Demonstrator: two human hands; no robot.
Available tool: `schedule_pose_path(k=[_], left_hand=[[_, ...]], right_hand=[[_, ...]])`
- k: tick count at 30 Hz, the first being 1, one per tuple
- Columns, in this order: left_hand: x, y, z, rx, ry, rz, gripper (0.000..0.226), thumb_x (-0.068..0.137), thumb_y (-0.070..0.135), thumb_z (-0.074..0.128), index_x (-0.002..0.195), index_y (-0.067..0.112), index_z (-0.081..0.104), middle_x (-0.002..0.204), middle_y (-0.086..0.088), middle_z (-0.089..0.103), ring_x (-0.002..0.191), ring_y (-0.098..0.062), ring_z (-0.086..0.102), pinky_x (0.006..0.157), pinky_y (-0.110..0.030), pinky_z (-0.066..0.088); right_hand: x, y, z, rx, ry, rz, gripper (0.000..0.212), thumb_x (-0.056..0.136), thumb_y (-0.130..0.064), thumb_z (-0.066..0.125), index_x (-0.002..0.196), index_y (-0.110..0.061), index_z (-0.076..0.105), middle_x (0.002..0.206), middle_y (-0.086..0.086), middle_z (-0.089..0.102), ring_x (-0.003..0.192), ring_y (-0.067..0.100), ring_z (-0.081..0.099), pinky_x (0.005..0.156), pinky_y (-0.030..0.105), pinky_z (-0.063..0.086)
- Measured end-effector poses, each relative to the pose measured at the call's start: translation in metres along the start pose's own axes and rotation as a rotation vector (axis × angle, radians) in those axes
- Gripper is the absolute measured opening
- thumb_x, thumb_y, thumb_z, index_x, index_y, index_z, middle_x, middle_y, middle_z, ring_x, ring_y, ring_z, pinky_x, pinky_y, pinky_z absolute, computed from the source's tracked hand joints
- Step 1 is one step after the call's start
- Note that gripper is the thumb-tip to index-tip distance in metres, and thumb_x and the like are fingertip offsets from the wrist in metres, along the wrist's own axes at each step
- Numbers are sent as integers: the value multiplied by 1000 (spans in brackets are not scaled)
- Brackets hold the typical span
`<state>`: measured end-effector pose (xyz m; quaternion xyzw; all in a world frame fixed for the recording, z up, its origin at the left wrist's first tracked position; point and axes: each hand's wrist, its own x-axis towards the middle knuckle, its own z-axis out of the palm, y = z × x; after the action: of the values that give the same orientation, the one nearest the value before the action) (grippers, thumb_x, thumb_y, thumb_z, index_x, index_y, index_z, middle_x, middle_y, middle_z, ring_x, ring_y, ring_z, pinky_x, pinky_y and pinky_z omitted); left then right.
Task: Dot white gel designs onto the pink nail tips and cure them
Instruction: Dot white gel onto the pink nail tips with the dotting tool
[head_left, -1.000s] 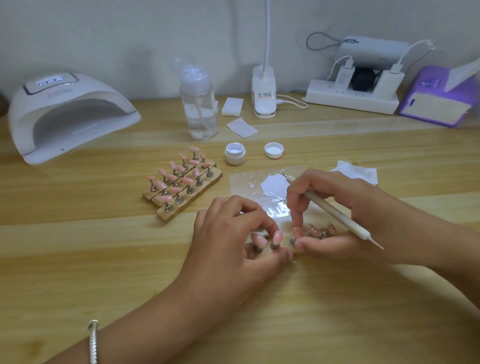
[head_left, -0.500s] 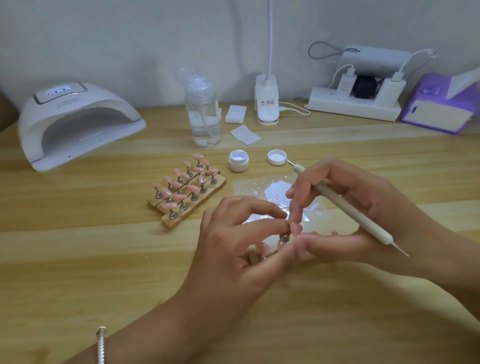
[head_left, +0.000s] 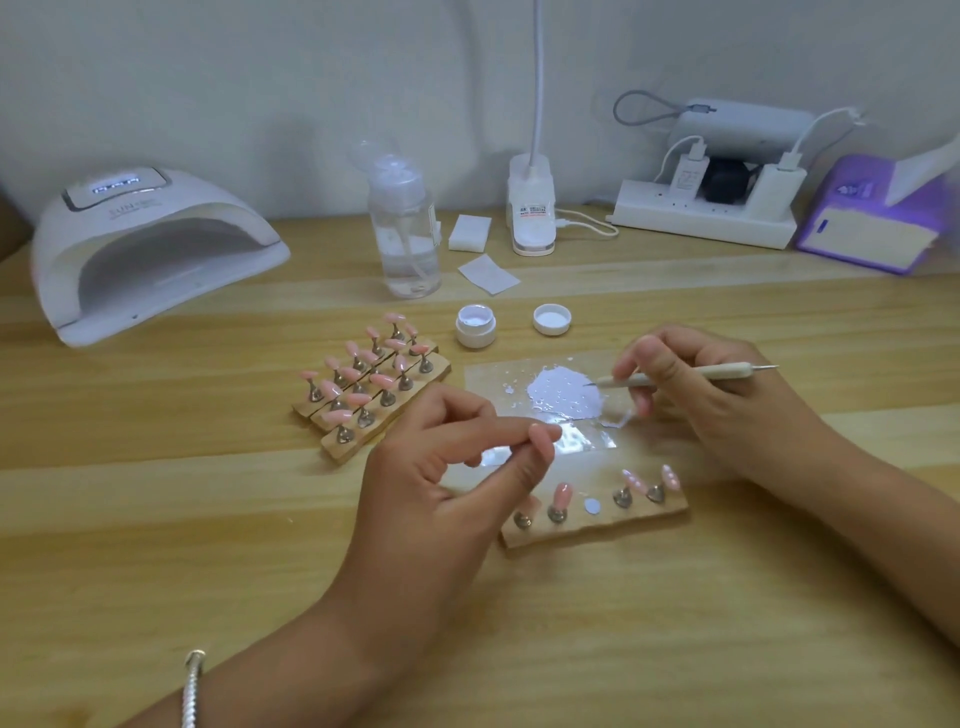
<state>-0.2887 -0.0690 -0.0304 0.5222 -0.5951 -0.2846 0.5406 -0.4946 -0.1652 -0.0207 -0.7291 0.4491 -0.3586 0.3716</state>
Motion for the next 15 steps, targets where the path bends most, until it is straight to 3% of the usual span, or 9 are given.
schedule_pose_path(k=[4,7,10,13,15], left_hand=[[-1,1,-1,-56,-25,5,7,82,30,78,88,32,81,72,9,61,65,-11,60,70,-14,45],[-1,2,0,-58,-26,14,8,82,27,77,88,27,81,72,1,64,67,-11,60,72,-13,47],[-1,2,0,-54,-32,12,9,82,27,75,88,26,81,72,1,64,70,-13,62,75,-16,49],[-1,3,0,-65,-47,-4,9,81,30,75,87,29,81,75,4,62,74,-12,61,71,-14,48],[-1,4,0,-85,-51,-16,8,79,30,76,85,30,82,79,3,61,79,-10,60,64,-8,46]], right_hand=[[1,0,4,30,-34,-20,35,90,-44,52,83,-15,70,62,-10,63,62,-3,60,62,9,44],[2,0,6,29,-60,-26,38,90,-42,52,84,-10,71,63,-9,63,66,-3,62,65,10,46],[1,-3,5,37,-20,-26,34,93,-40,50,85,-15,70,63,-10,62,66,-2,60,65,10,44],[-1,-7,3,43,79,-62,34,98,-42,44,87,-21,69,66,-10,61,70,22,55,60,16,37],[-3,-10,2,69,134,-82,35,101,-44,40,91,-25,69,69,-10,63,68,17,54,62,18,39]])
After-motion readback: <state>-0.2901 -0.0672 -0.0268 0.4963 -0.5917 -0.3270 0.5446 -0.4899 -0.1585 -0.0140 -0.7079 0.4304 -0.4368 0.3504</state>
